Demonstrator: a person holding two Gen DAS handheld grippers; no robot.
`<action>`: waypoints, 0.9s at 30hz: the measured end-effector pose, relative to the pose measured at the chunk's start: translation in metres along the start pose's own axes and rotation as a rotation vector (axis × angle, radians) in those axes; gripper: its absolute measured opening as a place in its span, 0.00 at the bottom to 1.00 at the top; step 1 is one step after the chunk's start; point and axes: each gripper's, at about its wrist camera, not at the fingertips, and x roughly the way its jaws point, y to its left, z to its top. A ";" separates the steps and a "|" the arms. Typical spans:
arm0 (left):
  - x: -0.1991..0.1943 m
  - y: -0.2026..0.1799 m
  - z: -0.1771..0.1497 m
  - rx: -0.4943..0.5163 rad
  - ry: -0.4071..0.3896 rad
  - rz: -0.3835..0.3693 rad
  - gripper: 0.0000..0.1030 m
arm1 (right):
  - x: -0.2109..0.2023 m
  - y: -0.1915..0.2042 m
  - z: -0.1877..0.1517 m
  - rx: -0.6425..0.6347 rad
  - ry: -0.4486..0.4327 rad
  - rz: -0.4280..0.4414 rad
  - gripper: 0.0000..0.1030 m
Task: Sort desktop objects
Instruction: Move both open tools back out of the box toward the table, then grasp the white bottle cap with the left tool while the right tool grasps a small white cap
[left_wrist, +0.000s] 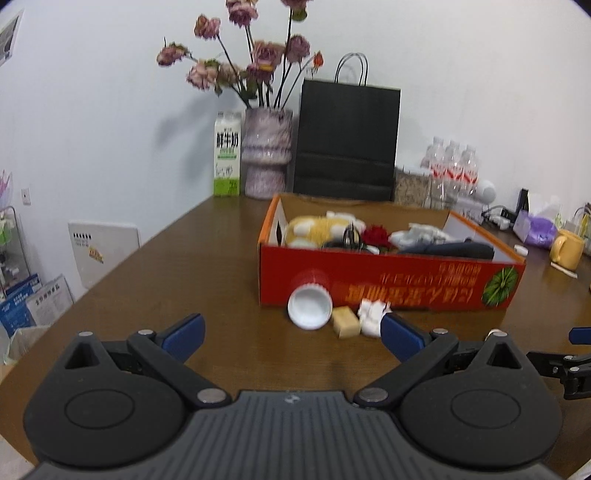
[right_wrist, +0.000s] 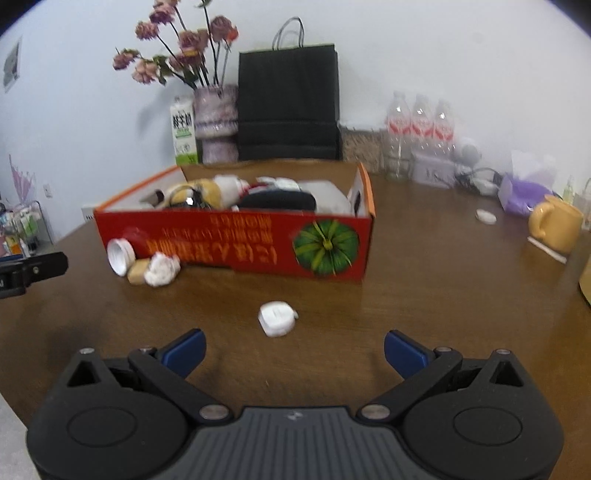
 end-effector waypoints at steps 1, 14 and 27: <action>0.001 0.001 -0.003 0.000 0.009 -0.001 1.00 | 0.002 -0.001 -0.002 0.001 0.007 -0.003 1.00; 0.011 0.002 -0.013 0.001 0.056 0.002 1.00 | 0.032 0.009 0.008 -0.044 0.054 0.004 0.86; 0.016 0.007 -0.012 -0.016 0.066 -0.002 1.00 | 0.052 0.016 0.021 -0.042 0.068 0.022 0.24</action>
